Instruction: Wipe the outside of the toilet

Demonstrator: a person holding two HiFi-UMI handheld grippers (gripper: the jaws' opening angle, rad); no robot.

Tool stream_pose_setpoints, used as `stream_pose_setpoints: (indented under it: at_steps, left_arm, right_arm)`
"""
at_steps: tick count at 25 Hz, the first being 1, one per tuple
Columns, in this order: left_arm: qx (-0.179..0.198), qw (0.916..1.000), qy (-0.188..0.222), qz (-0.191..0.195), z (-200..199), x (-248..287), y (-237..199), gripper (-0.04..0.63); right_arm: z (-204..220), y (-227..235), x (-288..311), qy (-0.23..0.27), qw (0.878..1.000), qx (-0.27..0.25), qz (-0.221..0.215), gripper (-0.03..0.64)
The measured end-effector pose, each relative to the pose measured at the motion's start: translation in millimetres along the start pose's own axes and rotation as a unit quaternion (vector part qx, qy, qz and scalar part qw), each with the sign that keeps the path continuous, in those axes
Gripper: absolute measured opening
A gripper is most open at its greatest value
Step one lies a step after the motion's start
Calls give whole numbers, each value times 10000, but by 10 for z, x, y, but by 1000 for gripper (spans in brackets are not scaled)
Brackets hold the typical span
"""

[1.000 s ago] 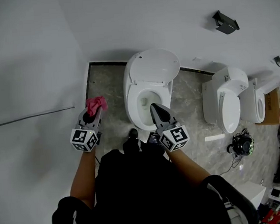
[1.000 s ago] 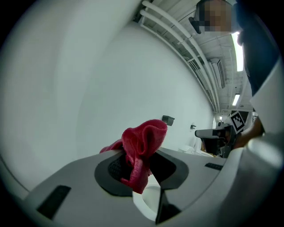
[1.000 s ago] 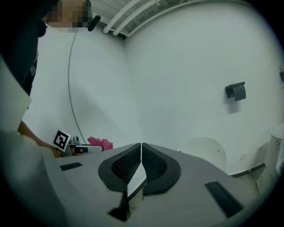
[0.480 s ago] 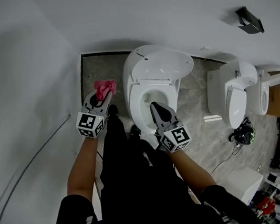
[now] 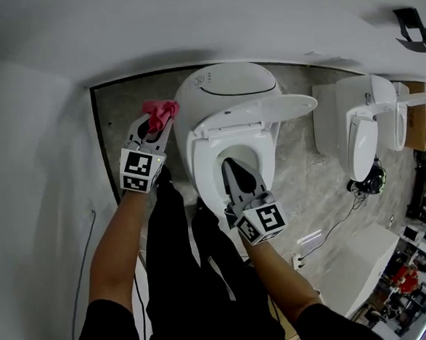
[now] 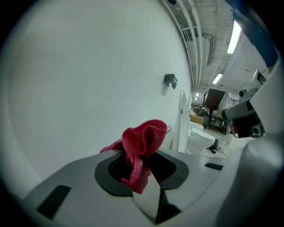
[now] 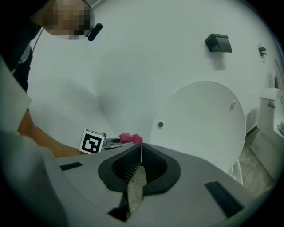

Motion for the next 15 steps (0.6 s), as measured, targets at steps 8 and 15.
stream_pose_setpoints:
  at_steps: [8,15]
  left_arm:
    - [717,9949,-446,560,453,949,-115,107]
    - [708,9943,-128,785,601,1073,-84,97]
  right_arm:
    - [467,-22,547,-167,9996,17,-220,34]
    - [836,127,532,-379,9988,67,-298,34]
Point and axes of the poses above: the fingertips, and each gripper's own axes: x forward along the fingers, y to its right, z out of its underside, the point moved 3 cm from there along -x, backward along the fingers, and after that the axes turned 4 degrees about -x, right-handed, at the moved point
